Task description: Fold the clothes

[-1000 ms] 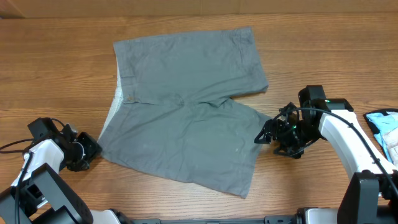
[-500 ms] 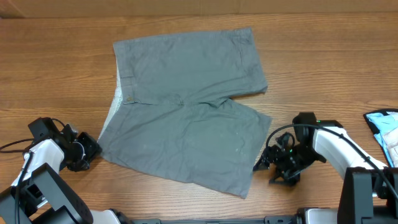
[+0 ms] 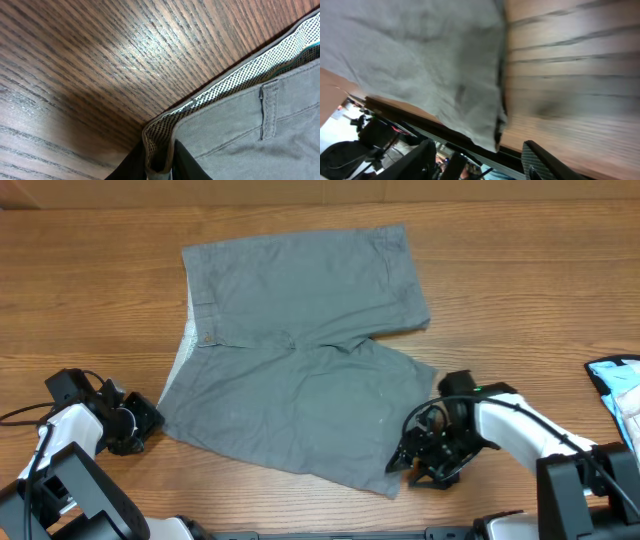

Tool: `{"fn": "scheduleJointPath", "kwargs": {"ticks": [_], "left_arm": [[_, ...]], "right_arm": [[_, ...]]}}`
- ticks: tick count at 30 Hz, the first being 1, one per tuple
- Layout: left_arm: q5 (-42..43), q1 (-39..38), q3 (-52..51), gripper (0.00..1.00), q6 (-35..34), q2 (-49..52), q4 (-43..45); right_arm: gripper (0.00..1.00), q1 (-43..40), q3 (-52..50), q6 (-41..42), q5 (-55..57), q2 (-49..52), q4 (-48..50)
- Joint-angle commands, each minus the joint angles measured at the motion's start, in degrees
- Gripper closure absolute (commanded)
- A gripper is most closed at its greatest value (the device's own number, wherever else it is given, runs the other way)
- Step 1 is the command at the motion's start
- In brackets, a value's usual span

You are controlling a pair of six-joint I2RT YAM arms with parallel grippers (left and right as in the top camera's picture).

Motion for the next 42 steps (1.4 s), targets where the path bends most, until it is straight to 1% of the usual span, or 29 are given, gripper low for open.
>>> {"fn": "scheduleJointPath", "kwargs": {"ticks": [1,6,7,8,9,13,14,15,21,25,30,31,32,33,34,35,36,37,42], "left_arm": [[-3.23,-0.22,-1.62,0.79,-0.39,1.81,-0.39],[-3.19,-0.22,-1.62,0.79,-0.39,1.81,-0.42],[-3.19,-0.22,-1.62,0.79,-0.39,1.81,-0.39],[-3.19,-0.22,-1.62,0.79,-0.39,1.81,-0.39],[-3.19,-0.22,-1.62,0.79,-0.39,1.81,-0.39],[-3.19,-0.22,-1.62,0.78,-0.39,1.81,-0.39],[-3.19,-0.22,-1.62,0.78,-0.39,1.81,-0.39],[-3.19,-0.22,-1.62,0.78,-0.39,1.81,-0.39],[-3.21,-0.22,-1.62,0.78,-0.39,1.81,-0.37],[-3.21,-0.22,-1.62,0.77,-0.39,1.81,-0.37],[-3.21,-0.22,-1.62,0.78,-0.39,1.81,-0.37],[-3.19,-0.22,-1.62,0.77,-0.39,1.81,-0.37],[-3.19,-0.22,-1.62,0.77,-0.39,1.81,-0.37],[-3.19,-0.22,-1.62,0.78,-0.39,1.81,-0.39],[-3.19,-0.22,-1.62,0.78,-0.39,1.81,-0.39],[-3.19,-0.22,-1.62,0.78,-0.39,1.81,-0.39],[-3.19,-0.22,-1.62,0.78,-0.39,1.81,-0.39],[-3.19,-0.22,-1.62,0.78,-0.39,1.81,-0.39],[-3.19,-0.22,-1.62,0.78,-0.39,1.81,-0.39]], "right_arm": [[0.44,4.09,-0.48,4.44,-1.27,-0.09,1.84],[0.46,8.35,-1.4,8.9,-1.09,-0.09,5.51],[0.49,8.81,-1.64,9.46,-1.09,-0.09,6.08],[0.56,9.09,-1.75,9.73,-1.09,-0.09,6.43],[0.65,9.14,-1.75,9.75,-1.07,-0.09,6.45],[0.76,9.11,-1.75,9.7,-1.09,-0.09,6.36],[0.83,9.11,-1.75,9.7,-1.07,-0.09,6.38],[0.87,9.11,-1.75,9.68,-0.92,-0.09,6.36],[0.93,7.34,-1.68,9.62,1.79,-0.09,5.99],[0.95,3.8,-1.68,7.91,2.54,-0.09,5.2],[0.95,-1.46,-1.05,5.7,4.2,-0.09,4.42],[0.94,-2.4,-0.83,5.42,4.63,-0.09,4.48],[0.87,-3.19,-0.63,4.59,4.68,-0.09,4.46],[0.64,-3.74,-0.48,4.26,4.68,-0.09,4.04],[0.46,-3.98,-0.44,4.24,4.66,-0.09,3.19],[0.35,-3.96,-0.44,3.5,4.66,-0.09,2.36],[0.29,-3.96,-0.44,2.45,4.7,-0.09,1.46],[0.25,-3.96,-0.44,1.44,4.74,-0.09,0.26],[0.24,-3.85,-0.55,1.31,3.76,-0.09,-3.48]]}}
